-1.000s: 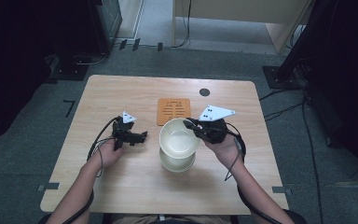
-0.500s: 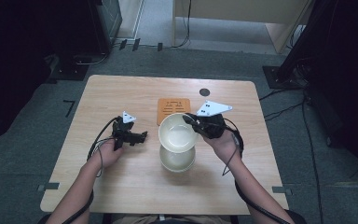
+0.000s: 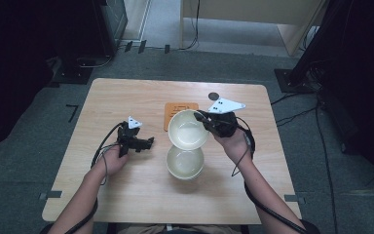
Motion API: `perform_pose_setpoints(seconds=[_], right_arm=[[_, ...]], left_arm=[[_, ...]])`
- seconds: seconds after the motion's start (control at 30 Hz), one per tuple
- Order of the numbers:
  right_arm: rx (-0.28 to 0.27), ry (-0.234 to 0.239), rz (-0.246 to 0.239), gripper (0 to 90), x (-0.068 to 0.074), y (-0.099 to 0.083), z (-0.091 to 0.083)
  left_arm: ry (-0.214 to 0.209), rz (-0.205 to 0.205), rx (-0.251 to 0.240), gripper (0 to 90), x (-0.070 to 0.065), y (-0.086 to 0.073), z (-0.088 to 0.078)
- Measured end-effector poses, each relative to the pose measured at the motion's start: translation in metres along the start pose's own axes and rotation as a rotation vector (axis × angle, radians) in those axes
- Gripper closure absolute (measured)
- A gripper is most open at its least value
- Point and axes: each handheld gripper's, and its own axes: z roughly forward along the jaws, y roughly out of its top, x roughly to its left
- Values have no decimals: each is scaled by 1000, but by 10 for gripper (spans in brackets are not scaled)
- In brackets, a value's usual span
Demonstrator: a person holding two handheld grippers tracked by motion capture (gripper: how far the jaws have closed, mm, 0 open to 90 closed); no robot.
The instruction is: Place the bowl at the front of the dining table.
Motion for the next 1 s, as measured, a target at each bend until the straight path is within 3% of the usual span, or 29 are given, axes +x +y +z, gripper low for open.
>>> perform_pose_setpoints(seconds=[0.47, 1.0], right_arm=[[-1, -40, 9, 833, -15, 9, 17], [49, -95, 51, 833, -31, -10, 46]], left_arm=[[0, 2, 2, 76, 0, 0, 0], [-1, 2, 1, 77, 0, 0, 0]])
